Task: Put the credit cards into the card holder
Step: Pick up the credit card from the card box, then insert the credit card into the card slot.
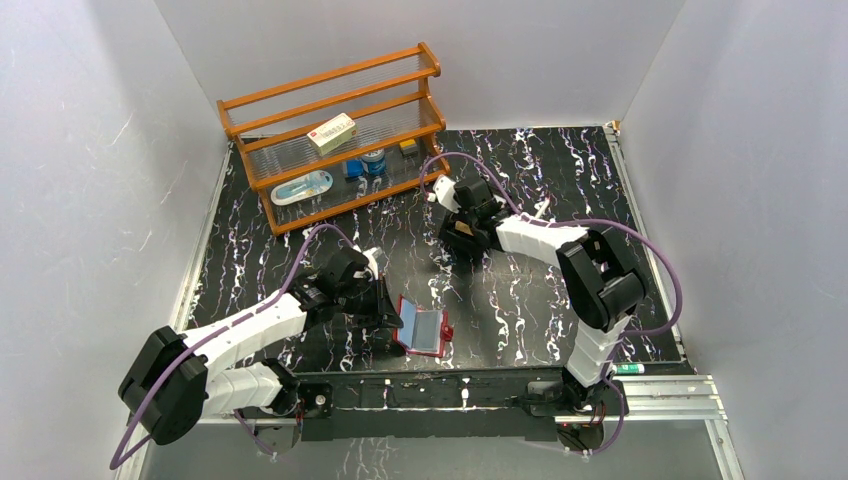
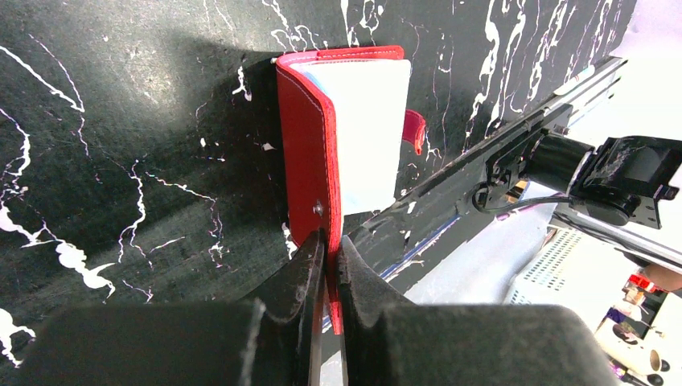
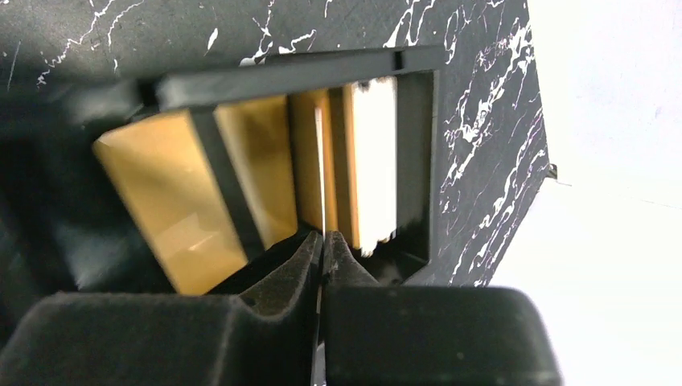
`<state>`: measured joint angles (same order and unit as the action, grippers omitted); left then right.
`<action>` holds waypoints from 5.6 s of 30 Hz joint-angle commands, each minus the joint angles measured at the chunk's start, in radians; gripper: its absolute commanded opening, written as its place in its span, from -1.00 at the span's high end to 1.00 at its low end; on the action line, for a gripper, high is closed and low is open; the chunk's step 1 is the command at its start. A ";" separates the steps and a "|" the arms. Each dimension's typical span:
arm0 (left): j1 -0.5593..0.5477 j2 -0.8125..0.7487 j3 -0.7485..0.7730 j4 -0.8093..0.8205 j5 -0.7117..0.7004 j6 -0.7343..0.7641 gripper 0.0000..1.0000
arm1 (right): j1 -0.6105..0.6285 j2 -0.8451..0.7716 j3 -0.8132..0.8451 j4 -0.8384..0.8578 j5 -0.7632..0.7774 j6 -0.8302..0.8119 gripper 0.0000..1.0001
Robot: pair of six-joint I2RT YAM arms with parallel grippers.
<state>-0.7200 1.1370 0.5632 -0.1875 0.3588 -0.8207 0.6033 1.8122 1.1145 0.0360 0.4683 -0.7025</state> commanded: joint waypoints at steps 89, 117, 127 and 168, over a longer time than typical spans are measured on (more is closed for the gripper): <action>0.033 0.008 -0.227 0.131 -0.166 -0.208 0.94 | 0.415 -0.471 -0.531 0.101 -0.421 1.762 1.00; 0.033 -0.008 -0.243 0.137 -0.164 -0.218 0.90 | 0.394 -0.460 -0.668 0.290 -0.480 1.850 1.00; 0.033 0.019 -0.237 0.144 -0.158 -0.212 0.89 | 0.386 -0.432 -0.713 0.415 -0.549 1.881 1.00; 0.033 0.023 -0.244 0.192 -0.098 -0.205 0.81 | 0.301 -0.263 -0.811 0.724 -0.742 1.930 1.00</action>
<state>-0.6884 1.1545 0.3386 0.0261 0.2508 -1.0431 0.8993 1.4918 0.2794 0.7021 -0.2066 1.2461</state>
